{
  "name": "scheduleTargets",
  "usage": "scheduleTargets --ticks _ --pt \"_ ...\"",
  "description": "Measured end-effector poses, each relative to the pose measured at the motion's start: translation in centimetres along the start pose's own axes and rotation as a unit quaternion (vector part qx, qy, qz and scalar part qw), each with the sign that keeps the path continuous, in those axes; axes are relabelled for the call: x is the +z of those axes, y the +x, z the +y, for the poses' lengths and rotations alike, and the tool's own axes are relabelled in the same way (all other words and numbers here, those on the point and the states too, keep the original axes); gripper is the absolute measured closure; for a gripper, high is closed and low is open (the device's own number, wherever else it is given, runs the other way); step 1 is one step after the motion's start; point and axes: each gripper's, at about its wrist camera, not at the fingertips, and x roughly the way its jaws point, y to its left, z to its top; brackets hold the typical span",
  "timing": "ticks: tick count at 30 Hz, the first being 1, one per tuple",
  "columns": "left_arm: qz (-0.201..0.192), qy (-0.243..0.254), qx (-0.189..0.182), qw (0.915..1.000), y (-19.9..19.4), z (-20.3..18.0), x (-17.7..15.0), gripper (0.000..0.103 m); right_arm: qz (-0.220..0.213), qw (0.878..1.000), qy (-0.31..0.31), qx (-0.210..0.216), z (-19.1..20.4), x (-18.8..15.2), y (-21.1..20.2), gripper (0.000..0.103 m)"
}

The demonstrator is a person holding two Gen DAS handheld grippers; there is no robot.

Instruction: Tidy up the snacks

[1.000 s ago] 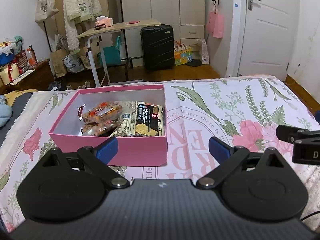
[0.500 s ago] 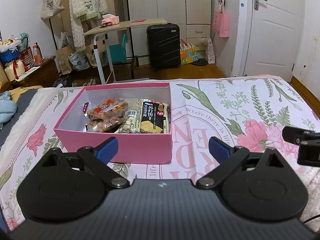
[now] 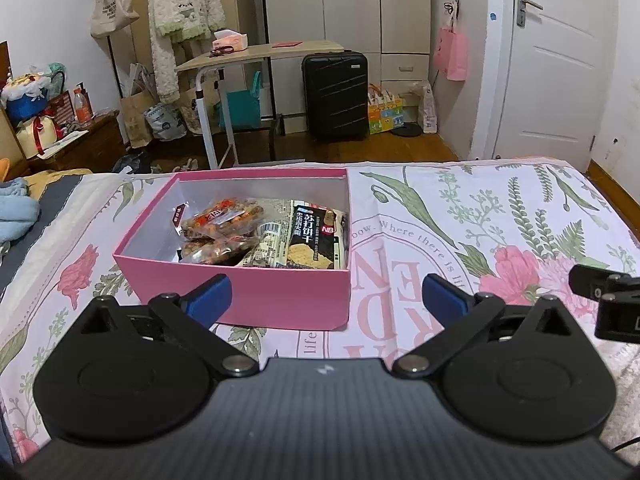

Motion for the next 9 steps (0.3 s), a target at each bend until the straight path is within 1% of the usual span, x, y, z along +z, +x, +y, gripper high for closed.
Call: scheduleTargets --ticks 5,9 --pt "-0.003 0.003 0.001 1.0 -0.09 -0.02 0.01 0.0 0.002 1.0 0.002 -0.003 -0.09 -0.02 0.15 0.002" --pt "0.0 0.014 0.0 0.9999 -0.15 -0.31 0.12 0.0 0.004 1.0 0.0 -0.003 -0.07 -0.04 0.3 0.002"
